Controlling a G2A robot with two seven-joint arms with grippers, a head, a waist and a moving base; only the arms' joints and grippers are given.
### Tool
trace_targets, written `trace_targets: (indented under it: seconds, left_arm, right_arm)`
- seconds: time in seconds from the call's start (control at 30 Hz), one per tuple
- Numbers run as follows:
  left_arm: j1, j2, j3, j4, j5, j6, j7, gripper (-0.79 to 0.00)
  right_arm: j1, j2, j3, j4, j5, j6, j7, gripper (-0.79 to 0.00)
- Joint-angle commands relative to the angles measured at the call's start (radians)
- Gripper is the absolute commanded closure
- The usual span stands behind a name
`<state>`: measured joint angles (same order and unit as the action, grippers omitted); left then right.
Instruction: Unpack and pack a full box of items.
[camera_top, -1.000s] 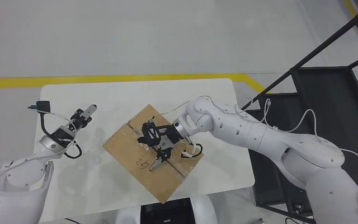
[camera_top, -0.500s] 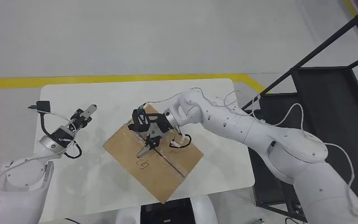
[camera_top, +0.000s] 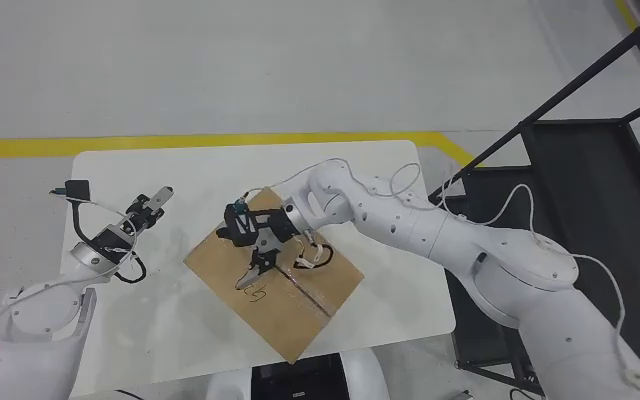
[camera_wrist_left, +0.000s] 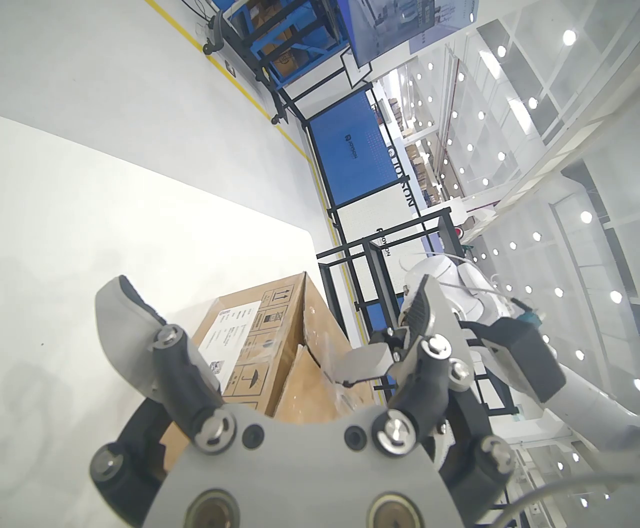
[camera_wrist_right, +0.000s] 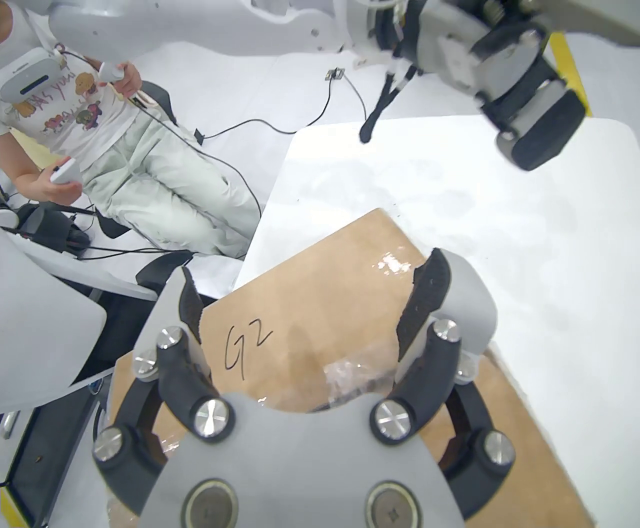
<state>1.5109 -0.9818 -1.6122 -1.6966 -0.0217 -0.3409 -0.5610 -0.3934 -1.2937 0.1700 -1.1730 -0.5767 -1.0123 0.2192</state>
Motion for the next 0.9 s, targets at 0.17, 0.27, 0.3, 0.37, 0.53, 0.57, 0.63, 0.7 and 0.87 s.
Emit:
trace_targets:
  seconds: [0.17,0.27,0.3,0.37,0.53,0.57,0.63,0.7,0.87]
  left_arm:
    - [0.0,0.0,0.0,0.0,0.0,0.0,0.0,-0.785]
    - [0.0,0.0,0.0,0.0,0.0,0.0,0.0,-0.785]
    - [0.0,0.0,0.0,0.0,0.0,0.0,0.0,-0.785]
    - [0.0,0.0,0.0,0.0,0.0,0.0,0.0,-0.785]
    - [0.0,0.0,0.0,0.0,0.0,0.0,0.0,-0.785]
    - [0.0,0.0,0.0,0.0,0.0,0.0,0.0,-0.785]
    - [0.0,0.0,0.0,0.0,0.0,0.0,0.0,-0.785]
    - [0.0,0.0,0.0,0.0,0.0,0.0,0.0,-0.785]
    - [0.0,0.0,0.0,0.0,0.0,0.0,0.0,-0.785]
  right_arm:
    - [-0.056,0.092,0.0,-0.142,0.174,0.0,0.223,-0.785]
    - [-0.056,0.128,0.0,-0.206,0.212,0.0,0.248,-0.785]
    - [-0.054,0.139,0.0,-0.225,0.219,0.0,0.242,-0.785]
    - [-0.049,0.16,0.0,-0.269,0.216,0.0,0.218,-0.785]
    - [-0.069,0.206,0.0,-0.304,0.195,0.0,0.252,-0.785]
    - [-0.074,0.213,0.0,-0.298,0.204,0.0,0.271,-0.785]
    - [-0.082,0.225,0.0,-0.292,0.231,0.0,0.308,-0.785]
    - [-0.084,0.232,0.0,-0.287,0.26,0.0,0.342,-0.785]
    - [-0.07,0.239,0.0,-0.262,0.294,0.0,0.35,-0.785]
